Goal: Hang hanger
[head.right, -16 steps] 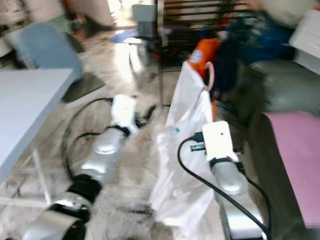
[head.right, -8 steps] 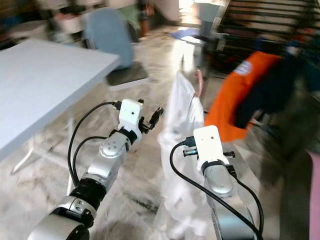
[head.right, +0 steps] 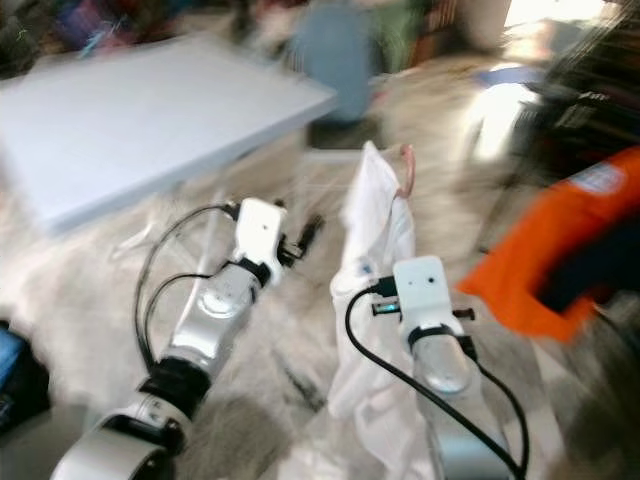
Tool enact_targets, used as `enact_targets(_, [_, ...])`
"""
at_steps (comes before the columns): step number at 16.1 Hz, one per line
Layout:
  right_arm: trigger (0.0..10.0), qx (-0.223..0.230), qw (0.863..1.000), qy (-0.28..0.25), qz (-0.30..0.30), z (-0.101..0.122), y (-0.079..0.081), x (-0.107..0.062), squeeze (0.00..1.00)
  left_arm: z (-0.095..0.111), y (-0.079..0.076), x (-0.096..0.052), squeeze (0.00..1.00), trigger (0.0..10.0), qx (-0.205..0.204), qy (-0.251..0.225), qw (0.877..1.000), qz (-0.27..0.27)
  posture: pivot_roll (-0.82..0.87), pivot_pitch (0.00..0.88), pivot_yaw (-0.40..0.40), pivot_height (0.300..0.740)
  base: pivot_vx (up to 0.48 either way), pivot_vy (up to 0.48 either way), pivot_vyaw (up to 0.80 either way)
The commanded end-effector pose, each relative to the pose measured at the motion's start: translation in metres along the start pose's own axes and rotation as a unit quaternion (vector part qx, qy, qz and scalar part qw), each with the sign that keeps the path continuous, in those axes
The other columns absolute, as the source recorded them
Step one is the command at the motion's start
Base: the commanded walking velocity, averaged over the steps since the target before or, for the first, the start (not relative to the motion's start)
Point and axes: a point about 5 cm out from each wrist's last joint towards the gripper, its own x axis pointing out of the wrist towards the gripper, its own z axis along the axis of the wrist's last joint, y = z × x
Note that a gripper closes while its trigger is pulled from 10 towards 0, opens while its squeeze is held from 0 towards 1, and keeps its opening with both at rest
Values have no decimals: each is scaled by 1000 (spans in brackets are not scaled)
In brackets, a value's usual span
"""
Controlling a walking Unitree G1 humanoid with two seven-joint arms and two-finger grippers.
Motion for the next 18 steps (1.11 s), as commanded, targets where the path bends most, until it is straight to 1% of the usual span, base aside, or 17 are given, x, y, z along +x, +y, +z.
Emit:
enact_targets(1, [10000, 2, 1000, -31, 2, 10, 0, -2, 0, 3, -2, 2, 0, 10000, 2, -3, 1000, 1, -72, 0, 1, 740, 0, -274, 800])
enact_targets(3, [10000, 7, 999, -34, 9, 9, 3, -3, 0, 1, -2, 2, 0, 10000, 1, -1, 1000, 3, -72, 0, -4, 740, 0, -124, 794])
enact_targets(6, [10000, 23, 998, -52, 22, 14, 6, -4, 0, 3, -3, 2, 0, 10000, -16, -11, 1000, 2, -73, 0, -7, 740, 0, 0, 0])
enact_targets(7, [10000, 21, 998, -52, 24, 14, 6, -4, 0, 2, -4, 2, 0, 10000, -19, -9, 1000, 3, -75, 0, -8, 740, 0, 0, 0])
enact_targets(8, [10000, 10, 998, -59, 37, 16, 8, -4, 0, 1, -6, 1, 0, 10000, -21, -9, 1000, -3, -79, 0, -7, 740, 0, 0, 0])
enact_targets(9, [10000, 12, 997, -69, 46, 18, 10, -5, 0, 1, -7, 1, 0, 10000, -30, -11, 999, -8, -80, 0, -7, 740, 0, 0, 0])
enact_targets(10, [10000, 4, 996, -71, 48, 19, 11, -5, 0, 1, -6, 1, 0, 10000, -25, -11, 1000, -7, -80, 0, -7, 740, 0, 0, 800])
enact_targets(11, [10000, 13, 997, -68, 42, 18, 11, -5, 0, 0, -4, 1, 0, 10000, -27, -9, 1000, -4, -82, 0, -7, 740, 0, 0, 800])
enact_targets(13, [10000, 10, 996, -69, 50, 17, 14, -5, 0, -1, -2, 1, 0, 10000, -31, -5, 1000, 2, -83, 0, -6, 740, 0, 0, 800])
enact_targets(17, [10000, 7, 996, -72, 58, 17, 16, -5, 0, -1, -3, 2, 0, 10000, -34, -1, 999, 4, -78, 0, -7, 740, 0, 0, 800])
enact_targets(18, [10000, 14, 996, -73, 58, 17, 16, -5, 0, -1, -2, 1, 0, 10000, -35, -2, 999, 3, -79, 0, -5, 740, 0, 0, 0])
